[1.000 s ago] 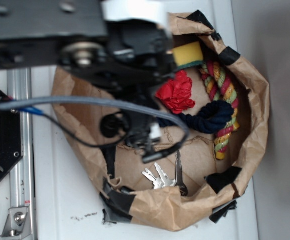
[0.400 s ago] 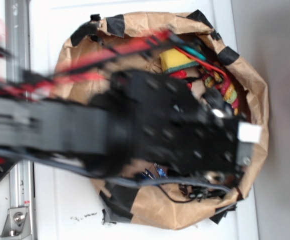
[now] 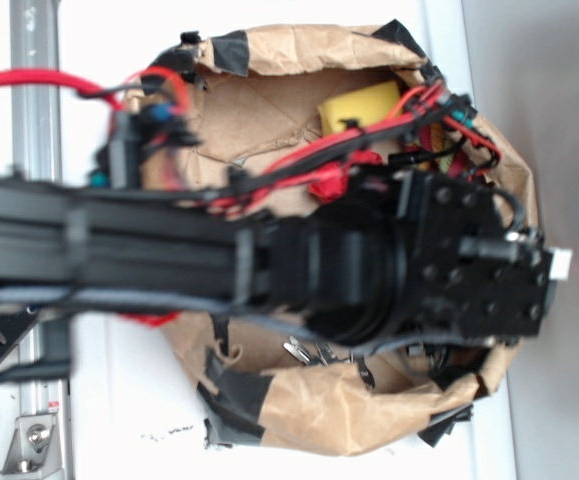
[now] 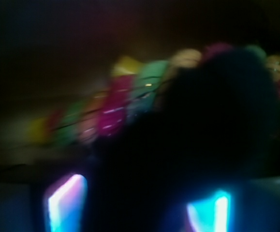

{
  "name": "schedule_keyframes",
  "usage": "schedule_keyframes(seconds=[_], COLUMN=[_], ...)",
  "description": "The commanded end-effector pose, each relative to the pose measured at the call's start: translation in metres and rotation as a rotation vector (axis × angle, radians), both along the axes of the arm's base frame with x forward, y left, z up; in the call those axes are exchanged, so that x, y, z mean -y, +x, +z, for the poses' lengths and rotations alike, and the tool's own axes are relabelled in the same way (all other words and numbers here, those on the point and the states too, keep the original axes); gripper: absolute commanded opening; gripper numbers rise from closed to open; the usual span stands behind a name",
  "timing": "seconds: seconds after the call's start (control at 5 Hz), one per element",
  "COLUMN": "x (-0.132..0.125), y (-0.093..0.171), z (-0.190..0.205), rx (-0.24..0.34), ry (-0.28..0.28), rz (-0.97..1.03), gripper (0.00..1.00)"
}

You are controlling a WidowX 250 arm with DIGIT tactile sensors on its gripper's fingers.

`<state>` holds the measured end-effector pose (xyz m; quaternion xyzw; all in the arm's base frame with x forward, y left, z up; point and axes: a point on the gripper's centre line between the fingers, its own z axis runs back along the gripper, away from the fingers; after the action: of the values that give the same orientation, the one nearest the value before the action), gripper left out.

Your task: Grab the blue rope.

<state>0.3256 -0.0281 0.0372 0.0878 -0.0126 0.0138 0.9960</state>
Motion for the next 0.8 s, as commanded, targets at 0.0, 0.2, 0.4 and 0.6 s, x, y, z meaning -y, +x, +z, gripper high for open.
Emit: schedule_keyframes(seconds=[0.0, 0.2, 0.4, 0.6], x=[-0.021, -0.032, -0.039, -0.039], y=[-0.008, -0.023, -0.041, -0.044], z=[0.032, 0.081, 0.13, 0.14], rx=[0.064, 0.114, 0.119, 0.014], ry=[0.021, -0.05, -0.081, -0.146], rz=[0.097, 0.157, 0.184, 0.13], gripper=[0.0, 0.0, 0.0, 0.0])
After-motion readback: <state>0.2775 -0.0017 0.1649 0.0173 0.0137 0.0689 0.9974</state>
